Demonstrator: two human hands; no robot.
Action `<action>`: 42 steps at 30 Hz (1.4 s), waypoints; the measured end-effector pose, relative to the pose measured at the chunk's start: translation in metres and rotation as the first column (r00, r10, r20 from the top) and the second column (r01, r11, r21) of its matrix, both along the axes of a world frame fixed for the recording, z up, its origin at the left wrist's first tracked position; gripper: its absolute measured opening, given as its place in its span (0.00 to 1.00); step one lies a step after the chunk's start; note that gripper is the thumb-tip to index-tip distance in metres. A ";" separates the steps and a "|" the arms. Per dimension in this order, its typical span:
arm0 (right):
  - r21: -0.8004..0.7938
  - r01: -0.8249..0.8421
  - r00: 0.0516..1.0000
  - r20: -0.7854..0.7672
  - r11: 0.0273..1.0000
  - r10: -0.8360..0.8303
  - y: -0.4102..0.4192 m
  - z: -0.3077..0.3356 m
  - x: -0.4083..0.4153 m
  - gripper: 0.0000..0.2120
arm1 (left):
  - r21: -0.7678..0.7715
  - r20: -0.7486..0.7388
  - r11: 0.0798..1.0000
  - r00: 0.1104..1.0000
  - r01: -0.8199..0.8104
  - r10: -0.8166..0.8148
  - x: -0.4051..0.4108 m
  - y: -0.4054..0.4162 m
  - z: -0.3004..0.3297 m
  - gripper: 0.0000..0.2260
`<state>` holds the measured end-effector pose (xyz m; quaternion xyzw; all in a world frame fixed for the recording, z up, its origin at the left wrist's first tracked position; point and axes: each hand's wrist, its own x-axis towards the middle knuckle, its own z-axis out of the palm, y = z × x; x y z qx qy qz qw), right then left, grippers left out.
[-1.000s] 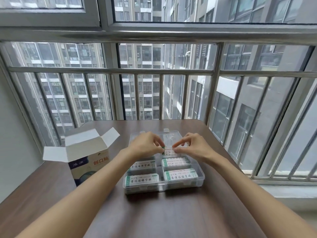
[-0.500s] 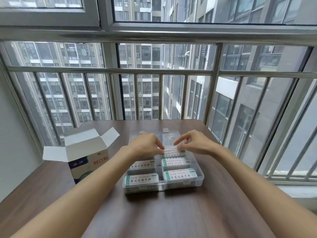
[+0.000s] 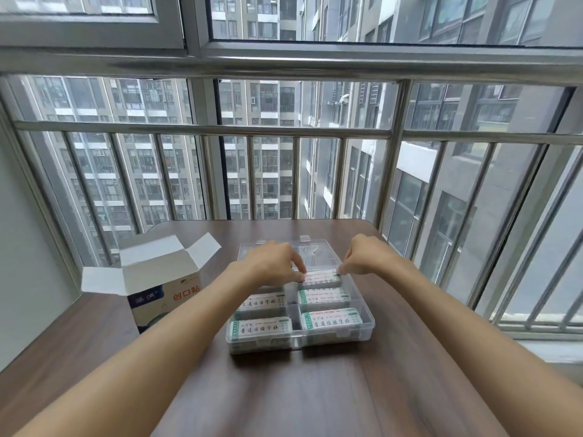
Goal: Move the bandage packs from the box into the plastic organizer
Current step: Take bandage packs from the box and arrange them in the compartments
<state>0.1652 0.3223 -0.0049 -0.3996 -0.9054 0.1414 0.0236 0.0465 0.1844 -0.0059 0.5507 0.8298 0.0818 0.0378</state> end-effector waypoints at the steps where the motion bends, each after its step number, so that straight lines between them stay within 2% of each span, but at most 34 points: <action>1: 0.004 0.004 0.999 0.040 1.000 -0.004 -0.003 0.001 0.000 0.11 | -0.002 0.000 1.000 1.000 -0.004 0.004 -0.001 0.000 0.000 0.12; 5: 0.011 0.023 0.994 0.104 1.000 -0.024 -0.014 0.007 -0.001 0.10 | -0.013 -0.003 1.000 1.000 -0.019 0.019 -0.002 0.000 -0.002 0.12; 8: 0.004 0.022 0.993 0.116 1.000 -0.022 -0.018 0.007 -0.003 0.12 | -0.024 -0.005 1.000 1.000 -0.016 0.016 -0.003 0.000 -0.003 0.12; 11: 0.013 0.016 0.994 0.104 1.000 -0.018 -0.018 0.010 -0.001 0.09 | -0.010 0.015 1.000 1.000 -0.028 0.028 -0.003 0.000 -0.003 0.12; 13: 0.009 0.019 0.997 0.071 1.000 -0.020 -0.018 0.017 0.003 0.05 | 0.033 0.057 0.999 0.998 -0.034 0.032 0.000 -0.003 0.000 0.12; 17: 0.159 -0.021 0.999 -0.025 0.987 0.025 -0.030 0.030 0.018 0.10 | 0.246 0.111 0.968 0.993 -0.056 0.029 0.003 -0.036 0.014 0.12; 19: 0.165 -0.117 0.983 -0.123 0.979 0.138 -0.047 0.032 0.024 0.10 | 0.445 0.134 0.890 0.990 -0.101 0.045 0.001 -0.069 0.021 0.10; 22: 0.106 -0.321 0.901 -0.272 0.941 0.338 -0.090 0.037 0.020 0.09 | 0.709 0.073 0.691 0.990 -0.136 0.120 0.000 -0.127 0.033 0.07; 24: 0.174 -0.385 0.823 -0.380 0.906 0.423 -0.119 0.040 0.004 0.09 | 0.815 0.099 0.545 0.974 -0.196 0.203 -0.003 -0.160 0.038 0.06; 26: 0.260 -0.443 0.728 -0.454 0.858 0.514 -0.147 0.039 -0.014 0.12 | 0.847 0.184 0.416 0.917 -0.331 0.354 -0.014 -0.183 0.034 0.06; 27: 0.328 -0.479 0.685 -0.440 0.814 0.581 -0.160 0.037 -0.022 0.16 | 0.828 0.236 0.384 0.875 -0.409 0.422 -0.023 -0.190 0.028 0.09; 29: 0.473 -0.550 0.653 -0.270 0.688 0.707 -0.180 0.026 -0.040 0.25 | 0.693 0.375 0.414 0.785 -0.591 0.493 -0.041 -0.198 0.009 0.23; 31: 0.544 -0.561 0.705 -0.081 0.624 0.705 -0.187 0.011 -0.053 0.26 | 0.525 0.585 0.466 0.700 -0.712 0.410 -0.051 -0.198 -0.011 0.29; 32: 0.572 -0.534 0.727 -0.064 0.622 0.683 -0.190 0.005 -0.059 0.22 | 0.474 0.707 0.460 0.636 -0.751 0.309 -0.054 -0.199 -0.020 0.28; 34: 0.633 -0.441 0.721 -0.173 0.637 0.671 -0.192 -0.004 -0.060 0.10 | 0.445 0.852 0.449 0.521 -0.775 0.054 -0.048 -0.198 -0.030 0.25; 35: 0.661 -0.389 0.701 -0.239 0.642 0.672 -0.192 -0.008 -0.060 0.06 | 0.509 0.834 0.412 0.551 -0.756 -0.018 -0.045 -0.199 -0.034 0.26; 37: 0.711 -0.338 0.637 -0.310 0.617 0.706 -0.191 -0.014 -0.061 0.02 | 0.692 0.698 0.286 0.716 -0.663 -0.031 -0.043 -0.205 -0.040 0.27; 38: 0.731 -0.329 0.610 -0.319 0.598 0.726 -0.191 -0.018 -0.060 0.02 | 0.754 0.632 0.262 0.774 -0.602 -0.037 -0.040 -0.208 -0.039 0.27; 39: 0.744 -0.325 0.588 -0.324 0.584 0.741 -0.193 -0.021 -0.059 0.02 | 0.796 0.570 0.272 0.821 -0.541 -0.038 -0.039 -0.213 -0.039 0.26; 42: 0.770 -0.316 0.574 -0.310 0.555 0.758 -0.194 -0.033 -0.056 0.02 | 0.841 0.398 0.391 0.917 -0.375 0.022 -0.044 -0.221 -0.045 0.17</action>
